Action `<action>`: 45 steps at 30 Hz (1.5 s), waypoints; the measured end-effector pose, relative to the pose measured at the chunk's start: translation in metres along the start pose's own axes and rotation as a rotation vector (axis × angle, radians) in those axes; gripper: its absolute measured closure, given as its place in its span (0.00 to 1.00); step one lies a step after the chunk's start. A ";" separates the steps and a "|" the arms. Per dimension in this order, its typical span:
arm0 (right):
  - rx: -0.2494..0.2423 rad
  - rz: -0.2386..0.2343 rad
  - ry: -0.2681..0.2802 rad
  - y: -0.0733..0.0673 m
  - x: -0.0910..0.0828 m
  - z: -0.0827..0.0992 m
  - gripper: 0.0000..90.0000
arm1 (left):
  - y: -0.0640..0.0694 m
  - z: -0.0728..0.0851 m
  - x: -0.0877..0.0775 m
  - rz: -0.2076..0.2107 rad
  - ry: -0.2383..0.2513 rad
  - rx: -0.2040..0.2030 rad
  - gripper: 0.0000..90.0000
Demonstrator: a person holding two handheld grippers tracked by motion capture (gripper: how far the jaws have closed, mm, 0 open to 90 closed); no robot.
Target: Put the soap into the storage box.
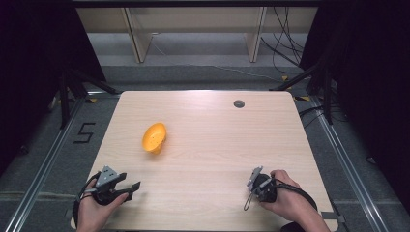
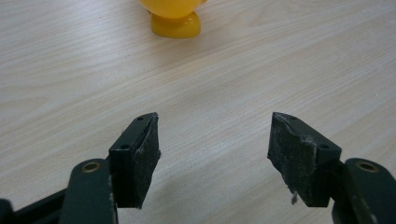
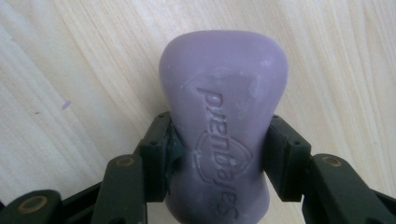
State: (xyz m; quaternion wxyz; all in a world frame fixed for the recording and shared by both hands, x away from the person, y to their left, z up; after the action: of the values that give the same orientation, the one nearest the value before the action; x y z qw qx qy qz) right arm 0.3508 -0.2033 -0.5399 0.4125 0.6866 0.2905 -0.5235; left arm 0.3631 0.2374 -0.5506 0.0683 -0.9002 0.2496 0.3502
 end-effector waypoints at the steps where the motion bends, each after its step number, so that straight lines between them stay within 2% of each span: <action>1: 0.006 0.036 0.010 0.001 -0.002 -0.001 0.56 | 0.000 0.000 0.001 -0.002 0.008 -0.007 0.37; 2: 0.006 0.036 0.010 0.001 -0.002 -0.001 0.56 | 0.000 0.000 0.001 -0.002 0.008 -0.007 0.37; 3: -0.021 0.075 0.032 0.004 -0.004 -0.003 0.56 | 0.000 0.000 0.000 -0.005 0.002 0.002 0.37; 5: -0.023 0.128 0.066 0.004 -0.008 -0.006 0.56 | 0.000 -0.001 0.000 -0.007 0.010 0.003 0.37; 6: -0.046 0.167 0.095 0.007 -0.011 -0.009 0.56 | 0.000 -0.001 -0.001 -0.016 0.010 0.010 0.37; 8: -0.061 0.238 0.132 0.010 -0.016 -0.013 0.56 | -0.001 -0.001 -0.001 -0.017 0.006 0.015 0.37; 10: -0.071 0.304 0.175 0.012 -0.022 -0.016 0.56 | 0.000 -0.002 0.000 -0.015 0.018 0.004 0.37; 12: -0.073 0.355 0.191 0.013 -0.025 -0.018 0.56 | 0.001 -0.002 0.000 -0.009 0.024 -0.010 0.37; 16: -0.099 0.396 0.204 0.013 -0.028 -0.020 0.56 | 0.001 -0.002 0.000 -0.014 0.026 -0.008 0.37; 17: -0.110 0.422 0.205 0.014 -0.028 -0.020 0.56 | 0.000 -0.002 -0.001 -0.010 0.015 0.017 0.37; 18: -0.121 0.447 0.217 0.015 -0.030 -0.021 0.56 | 0.002 -0.003 0.000 -0.009 0.026 0.002 0.37; 20: -0.146 0.494 0.232 0.014 -0.034 -0.025 0.56 | 0.004 -0.004 0.000 -0.002 0.032 0.001 0.37; 21: -0.146 0.494 0.232 0.014 -0.034 -0.025 0.56 | 0.004 -0.004 0.000 -0.002 0.032 0.001 0.37; 22: -0.135 0.543 0.239 0.013 -0.037 -0.028 0.56 | 0.007 -0.006 0.000 0.002 0.039 0.013 0.37; 24: -0.170 0.603 0.243 0.014 -0.040 -0.031 0.56 | 0.008 -0.007 0.000 0.003 0.044 0.016 0.37; 26: -0.194 0.636 0.245 0.014 -0.041 -0.034 0.56 | 0.013 -0.009 0.001 0.014 0.054 0.019 0.37; 27: -0.226 0.665 0.246 0.015 -0.043 -0.036 0.56 | 0.014 -0.008 0.002 0.021 0.049 0.025 0.37; 28: -0.213 0.667 0.242 0.014 -0.041 -0.036 0.56 | 0.015 -0.008 0.002 0.023 0.050 0.020 0.37; 30: -0.246 0.697 0.252 0.015 -0.043 -0.038 0.56 | 0.014 -0.009 0.002 0.022 0.048 0.020 0.37; 31: -0.234 0.706 0.251 0.014 -0.044 -0.039 0.56 | 0.014 -0.009 0.001 0.021 0.048 0.027 0.37; 35: -0.262 0.730 0.272 0.014 -0.047 -0.042 0.56 | 0.014 -0.011 0.001 0.024 0.064 0.020 0.38; 37: -0.285 0.745 0.288 0.014 -0.049 -0.045 0.56 | 0.016 -0.015 0.000 0.031 0.081 0.019 0.38; 38: -0.298 0.751 0.288 0.014 -0.050 -0.046 0.56 | 0.019 -0.021 -0.001 0.041 0.106 0.027 0.38; 39: -0.298 0.755 0.298 0.013 -0.051 -0.048 0.56 | 0.019 -0.021 -0.001 0.041 0.106 0.027 0.37; 40: -0.304 0.759 0.300 0.013 -0.052 -0.049 0.56 | 0.023 -0.029 -0.002 0.052 0.137 0.047 0.37; 42: -0.298 0.759 0.305 0.012 -0.052 -0.050 0.56 | 0.025 -0.033 -0.003 0.051 0.148 0.054 0.37; 44: -0.322 0.766 0.315 0.010 -0.053 -0.055 0.56 | 0.030 -0.042 -0.004 0.069 0.179 0.069 0.37; 45: -0.313 0.767 0.315 0.008 -0.053 -0.055 0.56 | 0.032 -0.044 -0.005 0.069 0.184 0.075 0.37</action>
State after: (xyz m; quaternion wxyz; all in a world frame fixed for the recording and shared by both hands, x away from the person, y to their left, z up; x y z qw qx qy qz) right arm 0.3688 -0.1576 -0.4806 0.6265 0.7455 0.1500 -0.1712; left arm 0.3700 0.1988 -0.5131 0.0666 -0.9162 0.2985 0.2588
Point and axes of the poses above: each handheld gripper's, and its own axes: x roughly forward along the jaws, z roughly out of its underside, y roughly to its right, the point moved 8 cm from there along x, roughly forward along the jaws, and after that the axes turned 3 degrees about -y, right-handed, at the moved point
